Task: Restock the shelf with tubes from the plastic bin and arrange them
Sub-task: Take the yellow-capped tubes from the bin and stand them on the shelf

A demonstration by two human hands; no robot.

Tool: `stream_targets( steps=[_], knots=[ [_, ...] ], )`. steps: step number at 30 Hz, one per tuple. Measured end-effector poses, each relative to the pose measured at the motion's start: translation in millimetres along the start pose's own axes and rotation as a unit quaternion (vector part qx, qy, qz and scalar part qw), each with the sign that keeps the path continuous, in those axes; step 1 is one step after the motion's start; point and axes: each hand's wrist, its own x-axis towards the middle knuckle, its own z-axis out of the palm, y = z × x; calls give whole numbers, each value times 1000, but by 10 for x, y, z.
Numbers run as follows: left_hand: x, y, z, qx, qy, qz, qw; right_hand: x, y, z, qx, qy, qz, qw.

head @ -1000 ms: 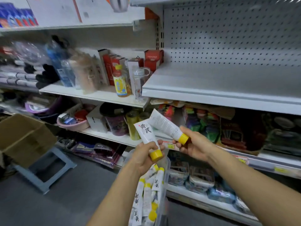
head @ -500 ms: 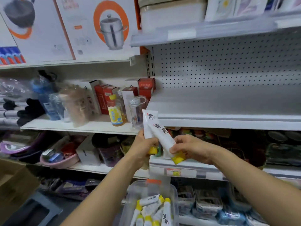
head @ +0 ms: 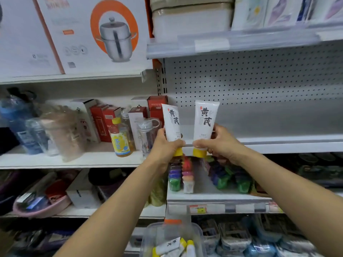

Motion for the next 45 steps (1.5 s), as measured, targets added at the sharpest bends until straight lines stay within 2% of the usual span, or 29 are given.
stream_targets(
  steps=[5,12,20,32,37,40,42,43,45],
  knots=[
    [292,67,-38,-14,49,7,999,490,-136,-143,-97,17,-43,994],
    [663,129,-129,-27,83,5,996,1285,-34,-31,-130,12,3,991],
    [909,102,-172,-33,98,3,995,1753,84,120,-122,-10,-19,992],
    [1040,81,-131,-35,99,12,994,1948,153,178,-156,-24,-36,987],
    [1025,68,-128,-32,101,14,994,1930,164,151,-168,-27,-3,985],
    [984,91,-114,-48,105,11,993,1782,119,155,-172,54,19,983],
    [968,102,-106,-97,111,-4,989,1596,50,228,-125,91,-6,988],
    [955,105,-96,-114,114,-9,987,1505,33,272,-104,76,-25,991],
    [929,89,-62,-112,106,-4,988,1295,-31,367,-109,-4,-58,992]
  ],
)
